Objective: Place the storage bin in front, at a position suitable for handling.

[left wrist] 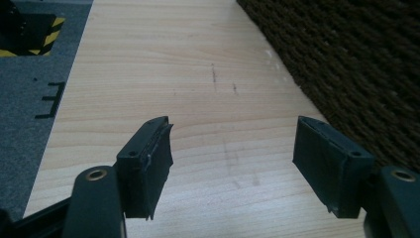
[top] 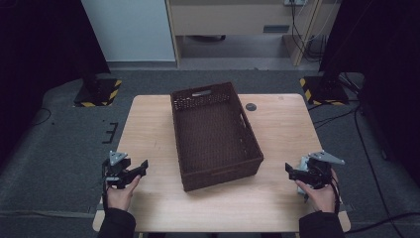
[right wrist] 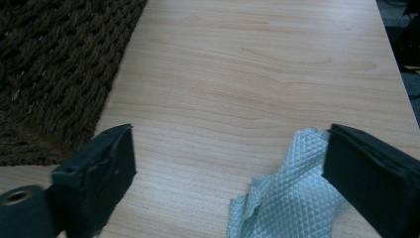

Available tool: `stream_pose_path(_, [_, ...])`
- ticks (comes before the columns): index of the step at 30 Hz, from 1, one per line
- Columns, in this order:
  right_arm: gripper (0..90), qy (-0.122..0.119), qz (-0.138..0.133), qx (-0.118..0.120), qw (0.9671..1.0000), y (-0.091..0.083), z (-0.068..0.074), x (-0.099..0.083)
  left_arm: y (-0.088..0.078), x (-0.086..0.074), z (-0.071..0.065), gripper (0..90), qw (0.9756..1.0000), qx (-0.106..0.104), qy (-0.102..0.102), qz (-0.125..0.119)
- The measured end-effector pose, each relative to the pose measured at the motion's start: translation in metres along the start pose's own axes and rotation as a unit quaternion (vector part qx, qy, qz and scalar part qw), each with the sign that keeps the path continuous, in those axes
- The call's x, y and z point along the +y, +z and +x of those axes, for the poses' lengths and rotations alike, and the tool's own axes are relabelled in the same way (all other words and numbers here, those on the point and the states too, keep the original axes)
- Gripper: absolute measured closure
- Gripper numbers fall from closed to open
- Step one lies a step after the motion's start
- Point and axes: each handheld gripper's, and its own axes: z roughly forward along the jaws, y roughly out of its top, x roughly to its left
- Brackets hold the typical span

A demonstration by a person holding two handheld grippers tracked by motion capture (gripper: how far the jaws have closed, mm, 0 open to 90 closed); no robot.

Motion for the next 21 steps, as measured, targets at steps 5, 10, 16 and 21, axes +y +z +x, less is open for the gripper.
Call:
stream_pose_path(5, [14.7,-0.016,0.014,0.007,0.9998,0.003,0.004,-0.001,-0.003,0.003,-0.007,32.0,0.9998,-0.005,0.010,-0.015])
stream_pose_path(10, [24.5,-0.021,0.007,0.021,0.9995,0.004,0.006,0.004,-0.006,0.007,-0.016,33.8,0.9991,-0.024,0.013,-0.032])
stream_pose_path(16, [33.0,-0.028,-0.025,0.040,0.9985,-0.002,0.016,0.017,-0.010,0.013,-0.021,35.2,0.9980,-0.042,0.001,-0.047])
stream_pose_path(21, [35.7,-0.041,-0.041,0.055,0.9968,-0.004,0.027,0.029,-0.016,0.019,-0.026,35.8,0.9967,-0.052,0.001,-0.063])
